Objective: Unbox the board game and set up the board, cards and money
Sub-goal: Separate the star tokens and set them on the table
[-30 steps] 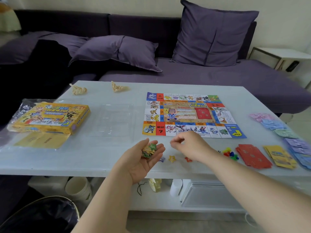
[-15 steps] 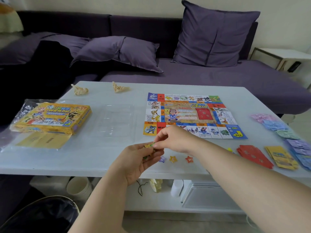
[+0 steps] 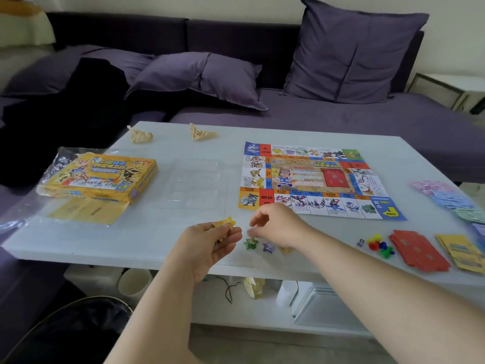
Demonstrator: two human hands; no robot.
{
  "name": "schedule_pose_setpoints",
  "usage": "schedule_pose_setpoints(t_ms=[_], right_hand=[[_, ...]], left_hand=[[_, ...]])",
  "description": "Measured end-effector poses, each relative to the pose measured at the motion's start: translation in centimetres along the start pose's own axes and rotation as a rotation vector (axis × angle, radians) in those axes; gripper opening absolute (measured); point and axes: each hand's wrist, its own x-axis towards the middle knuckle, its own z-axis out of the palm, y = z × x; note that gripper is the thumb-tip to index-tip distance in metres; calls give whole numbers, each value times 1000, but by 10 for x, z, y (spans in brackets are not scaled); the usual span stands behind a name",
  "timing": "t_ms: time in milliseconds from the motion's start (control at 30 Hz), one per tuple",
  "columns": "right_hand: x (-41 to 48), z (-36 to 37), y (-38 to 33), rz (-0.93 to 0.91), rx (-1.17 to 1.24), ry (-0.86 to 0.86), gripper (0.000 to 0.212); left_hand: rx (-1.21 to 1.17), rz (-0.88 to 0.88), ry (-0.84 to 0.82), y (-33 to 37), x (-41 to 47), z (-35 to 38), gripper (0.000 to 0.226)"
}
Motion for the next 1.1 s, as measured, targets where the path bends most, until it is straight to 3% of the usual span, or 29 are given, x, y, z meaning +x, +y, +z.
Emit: schedule_pose_setpoints(t_ms=[67,167,233,433,533,833,1100], right_hand=[[0,-5,-2,-21,103,91,16],[-8,-10,-10,-10,238,-24,22],[-10,-10,-9,-13,244,-67,15],[-10,-28,1,62,314,36,13],[-14,-34,4,51,354,3,13],[-18,-32,1,-34,282,-29,8],[-18,-29,6,25,207,-129,4]], left_hand=[[11,-8,-16,-1,1,2,13],[30,-19,-61,-3,1,6,15],[24,-47,-98,-4,0,10,17],[-211,-151,-147,1,-3,16,21],[-249,-162,-143,2,-3,17,23],[-36,-98,-202,-7,-3,25,17],[128,-94,-209,-10,-3,32,15]])
